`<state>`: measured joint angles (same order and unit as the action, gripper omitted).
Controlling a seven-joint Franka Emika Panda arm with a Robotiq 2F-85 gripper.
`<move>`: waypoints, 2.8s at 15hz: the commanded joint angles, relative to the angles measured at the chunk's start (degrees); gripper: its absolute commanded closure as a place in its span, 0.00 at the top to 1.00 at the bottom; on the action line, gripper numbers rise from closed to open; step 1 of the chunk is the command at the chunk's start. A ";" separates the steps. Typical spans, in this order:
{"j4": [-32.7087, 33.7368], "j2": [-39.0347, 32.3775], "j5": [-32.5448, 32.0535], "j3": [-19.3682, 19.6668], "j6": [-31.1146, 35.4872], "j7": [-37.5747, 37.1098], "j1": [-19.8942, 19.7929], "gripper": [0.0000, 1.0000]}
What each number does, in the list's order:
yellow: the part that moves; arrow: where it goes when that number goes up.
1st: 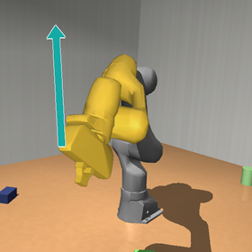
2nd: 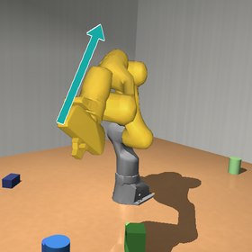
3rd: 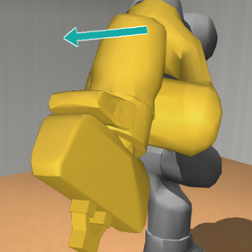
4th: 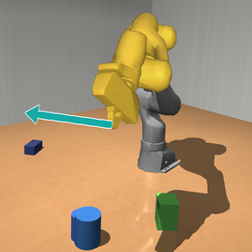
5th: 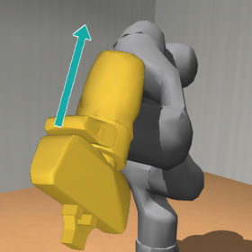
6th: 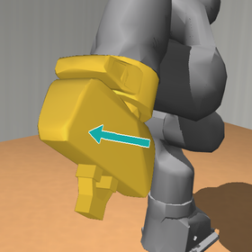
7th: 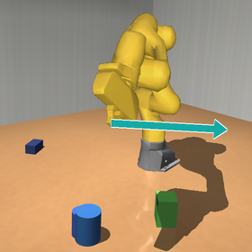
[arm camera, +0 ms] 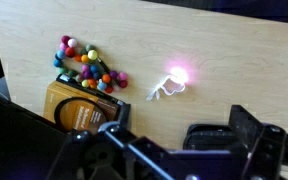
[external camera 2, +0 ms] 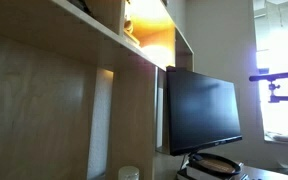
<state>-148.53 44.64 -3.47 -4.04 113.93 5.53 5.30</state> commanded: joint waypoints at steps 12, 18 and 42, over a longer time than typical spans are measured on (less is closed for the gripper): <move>0.16 -0.06 -0.20 0.23 -0.19 -0.19 0.30 1.00; 0.56 -0.40 0.31 0.34 0.44 -0.39 0.45 1.00; 17.94 -23.73 1.76 5.69 4.83 -13.84 -9.65 1.00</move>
<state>-134.73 24.86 -2.54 1.26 124.43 -6.14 -3.06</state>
